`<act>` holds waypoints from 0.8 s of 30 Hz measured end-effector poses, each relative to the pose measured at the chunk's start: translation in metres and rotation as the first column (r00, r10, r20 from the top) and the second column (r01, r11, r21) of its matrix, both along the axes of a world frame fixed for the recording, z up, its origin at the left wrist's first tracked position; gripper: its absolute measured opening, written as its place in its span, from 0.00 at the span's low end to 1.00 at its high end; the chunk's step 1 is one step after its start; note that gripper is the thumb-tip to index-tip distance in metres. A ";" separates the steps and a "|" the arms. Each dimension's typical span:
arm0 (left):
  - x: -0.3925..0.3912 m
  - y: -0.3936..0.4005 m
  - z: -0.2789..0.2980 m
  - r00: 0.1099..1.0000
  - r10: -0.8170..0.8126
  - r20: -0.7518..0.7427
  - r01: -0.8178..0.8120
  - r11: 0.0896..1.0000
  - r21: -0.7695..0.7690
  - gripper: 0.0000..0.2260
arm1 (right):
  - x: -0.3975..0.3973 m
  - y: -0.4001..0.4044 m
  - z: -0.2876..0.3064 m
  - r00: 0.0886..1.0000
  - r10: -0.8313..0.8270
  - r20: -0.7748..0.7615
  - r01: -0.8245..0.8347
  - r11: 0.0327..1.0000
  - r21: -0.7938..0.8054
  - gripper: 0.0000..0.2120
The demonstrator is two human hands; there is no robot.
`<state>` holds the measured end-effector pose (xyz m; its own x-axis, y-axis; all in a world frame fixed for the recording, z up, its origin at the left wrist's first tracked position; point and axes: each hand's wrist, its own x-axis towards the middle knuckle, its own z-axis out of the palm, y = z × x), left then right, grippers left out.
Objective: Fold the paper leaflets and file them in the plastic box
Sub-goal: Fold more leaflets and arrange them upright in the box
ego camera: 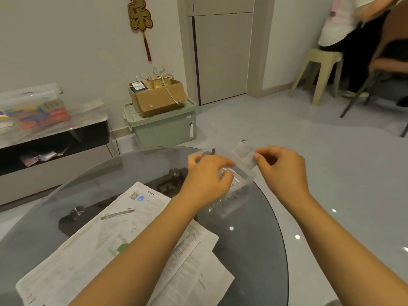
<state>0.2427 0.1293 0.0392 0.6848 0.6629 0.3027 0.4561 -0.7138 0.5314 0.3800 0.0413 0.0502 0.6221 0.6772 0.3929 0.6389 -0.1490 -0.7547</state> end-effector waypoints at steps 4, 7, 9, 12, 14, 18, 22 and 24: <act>0.011 0.008 -0.005 0.936 -0.169 -0.309 0.216 0.968 0.126 0.24 | 0.002 0.010 -0.011 0.996 0.006 0.087 0.002 0.996 -0.087 0.08; 0.014 0.014 -0.011 0.902 -0.179 -0.394 0.267 0.946 0.182 0.27 | -0.002 0.016 -0.016 0.978 0.001 0.207 0.029 0.989 -0.142 0.08; 0.014 0.016 -0.014 0.890 -0.165 -0.426 0.280 0.934 0.223 0.33 | -0.005 0.019 -0.018 0.965 -0.005 0.264 0.049 0.986 -0.162 0.08; 0.013 0.017 -0.016 0.899 -0.150 -0.411 0.268 0.932 0.246 0.37 | -0.010 0.020 -0.019 0.952 -0.024 0.304 0.082 0.980 -0.181 0.07; 0.012 0.016 -0.017 0.911 -0.146 -0.385 0.254 0.935 0.247 0.36 | -0.014 0.022 -0.020 0.948 -0.031 0.318 0.103 0.972 -0.211 0.07; 0.012 0.018 -0.020 0.920 -0.148 -0.362 0.250 0.935 0.252 0.36 | -0.017 0.028 -0.018 0.938 -0.014 0.345 0.131 0.939 -0.317 0.09; 0.012 0.018 -0.021 0.934 -0.165 -0.316 0.248 0.937 0.246 0.34 | -0.015 0.031 -0.013 0.914 0.060 0.400 0.147 0.872 -0.466 0.11; 0.011 0.018 -0.023 0.945 -0.175 -0.277 0.242 0.942 0.232 0.32 | -0.014 0.030 -0.012 0.916 0.087 0.391 0.134 0.853 -0.505 0.11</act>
<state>0.2538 0.1471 0.0164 0.8742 0.4185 0.2464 0.3754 -0.9042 0.2037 0.3658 0.0715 0.0383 0.5126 0.8342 0.2036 0.8503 -0.4602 -0.2554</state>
